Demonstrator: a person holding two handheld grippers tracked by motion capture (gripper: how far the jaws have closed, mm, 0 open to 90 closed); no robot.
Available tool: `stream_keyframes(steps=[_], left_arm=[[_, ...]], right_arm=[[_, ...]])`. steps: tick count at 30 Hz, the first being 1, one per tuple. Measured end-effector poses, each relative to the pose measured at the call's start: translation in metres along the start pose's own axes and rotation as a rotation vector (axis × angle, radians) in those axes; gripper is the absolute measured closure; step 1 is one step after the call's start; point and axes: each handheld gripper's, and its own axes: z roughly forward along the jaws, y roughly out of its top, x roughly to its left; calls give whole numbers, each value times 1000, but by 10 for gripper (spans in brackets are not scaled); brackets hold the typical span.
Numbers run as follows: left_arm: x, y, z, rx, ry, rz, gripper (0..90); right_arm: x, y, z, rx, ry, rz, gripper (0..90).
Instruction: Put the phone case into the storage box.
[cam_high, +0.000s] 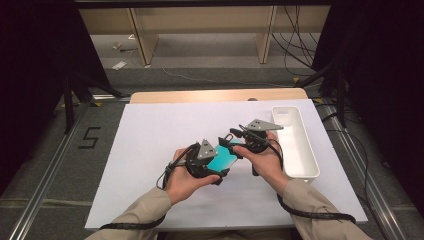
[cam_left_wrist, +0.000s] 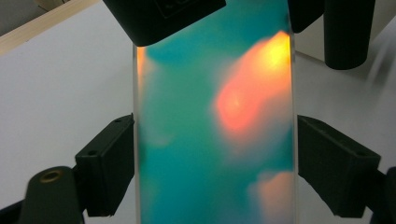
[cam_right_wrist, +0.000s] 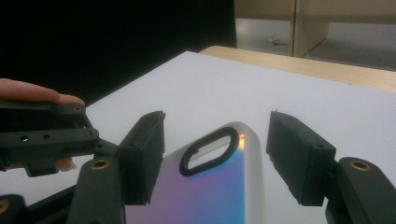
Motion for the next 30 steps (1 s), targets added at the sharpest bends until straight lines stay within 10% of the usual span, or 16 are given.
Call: stream_keyframes(steps=[30], left_arm=[[0,-2,3,-1,10,4,171]], right_arm=[[-6,2,-3,2,56,109,647]])
